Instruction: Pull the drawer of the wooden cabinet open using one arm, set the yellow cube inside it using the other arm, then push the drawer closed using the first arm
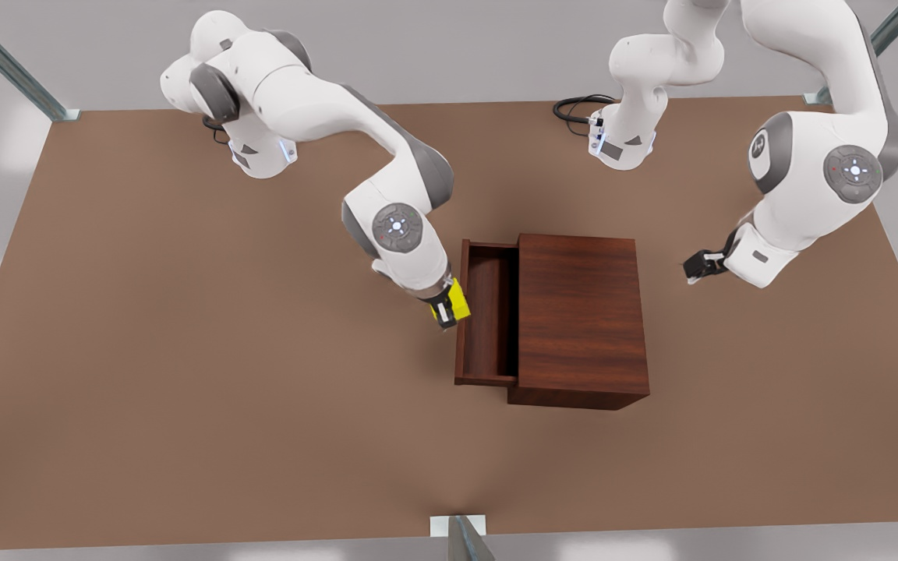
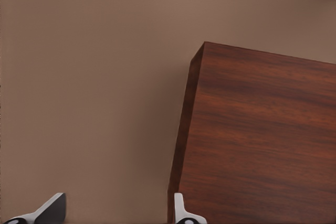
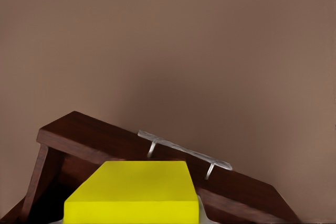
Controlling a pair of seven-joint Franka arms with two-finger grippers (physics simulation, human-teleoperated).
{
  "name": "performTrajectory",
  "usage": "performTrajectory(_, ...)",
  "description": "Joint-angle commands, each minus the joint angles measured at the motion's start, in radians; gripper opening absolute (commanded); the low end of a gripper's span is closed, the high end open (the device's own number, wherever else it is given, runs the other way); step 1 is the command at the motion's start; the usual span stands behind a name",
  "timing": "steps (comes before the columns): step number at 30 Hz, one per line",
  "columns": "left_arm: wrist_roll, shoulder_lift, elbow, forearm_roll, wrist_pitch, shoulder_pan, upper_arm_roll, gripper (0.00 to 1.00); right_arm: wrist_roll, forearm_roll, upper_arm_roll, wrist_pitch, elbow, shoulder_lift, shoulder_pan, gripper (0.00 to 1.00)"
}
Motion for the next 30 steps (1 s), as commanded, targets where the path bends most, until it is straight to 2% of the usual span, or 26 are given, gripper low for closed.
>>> performTrajectory(1, 0.279, -0.002, -0.002, 0.002, 0.045, -0.038, 0.000, 1.00, 0.824, 0.003, 0.002, -0.008, 0.030, 0.016, 0.021, 0.55)
performTrajectory(3, 0.279, -0.002, -0.002, 0.002, 0.045, -0.040, 0.000, 1.00, 0.869, 0.004, -0.001, 0.003, 0.099, 0.079, 0.053, 0.55)
performTrajectory(14, 0.279, -0.002, -0.001, 0.003, 0.045, -0.040, 0.000, 1.00, 0.867, 0.003, -0.001, 0.024, 0.119, 0.155, 0.099, 0.56)
performTrajectory(15, 0.279, -0.002, -0.001, 0.003, 0.045, -0.038, 0.000, 1.00, 0.861, 0.001, -0.001, 0.024, 0.119, 0.155, 0.099, 1.00)
performTrajectory(19, 0.280, -0.002, -0.001, 0.025, 0.045, -0.040, -0.002, 1.00, 0.852, -0.011, -0.014, -0.003, 0.117, 0.119, 0.063, 1.00)
performTrajectory(20, 0.279, -0.002, -0.001, 0.025, 0.045, -0.040, -0.002, 1.00, 0.785, -0.025, -0.013, -0.084, 0.119, 0.083, 0.007, 1.00)
performTrajectory(22, 0.265, 0.000, 0.004, 0.025, 0.048, -0.044, -0.005, 1.00, 0.533, -0.019, -0.010, -0.255, 0.117, 0.011, -0.144, 1.00)
performTrajectory(24, 0.150, 0.034, 0.070, 0.010, 0.023, -0.069, -0.008, 1.00, 0.078, -0.023, -0.001, -0.339, 0.105, -0.070, -0.344, 1.00)
performTrajectory(25, 0.118, 0.034, 0.069, 0.006, 0.020, -0.070, -0.008, 0.56, -0.227, -0.049, 0.004, -0.330, 0.021, -0.121, -0.437, 1.00)
performTrajectory(26, -0.003, 0.037, 0.070, -0.001, -0.013, -0.072, -0.008, 0.00, -0.540, -0.123, 0.002, -0.313, -0.065, -0.170, -0.525, 1.00)
performTrajectory(28, -0.320, 0.060, 0.076, -0.019, -0.017, -0.128, -0.008, 0.00, -1.324, -0.161, 0.004, -0.208, -0.215, -0.255, -0.672, 1.00)
performTrajectory(30, -0.771, 0.121, 0.203, -0.121, -0.018, -0.199, -0.010, 0.00, -1.870, -0.246, 0.001, -0.175, -0.428, -0.378, -0.740, 1.00)
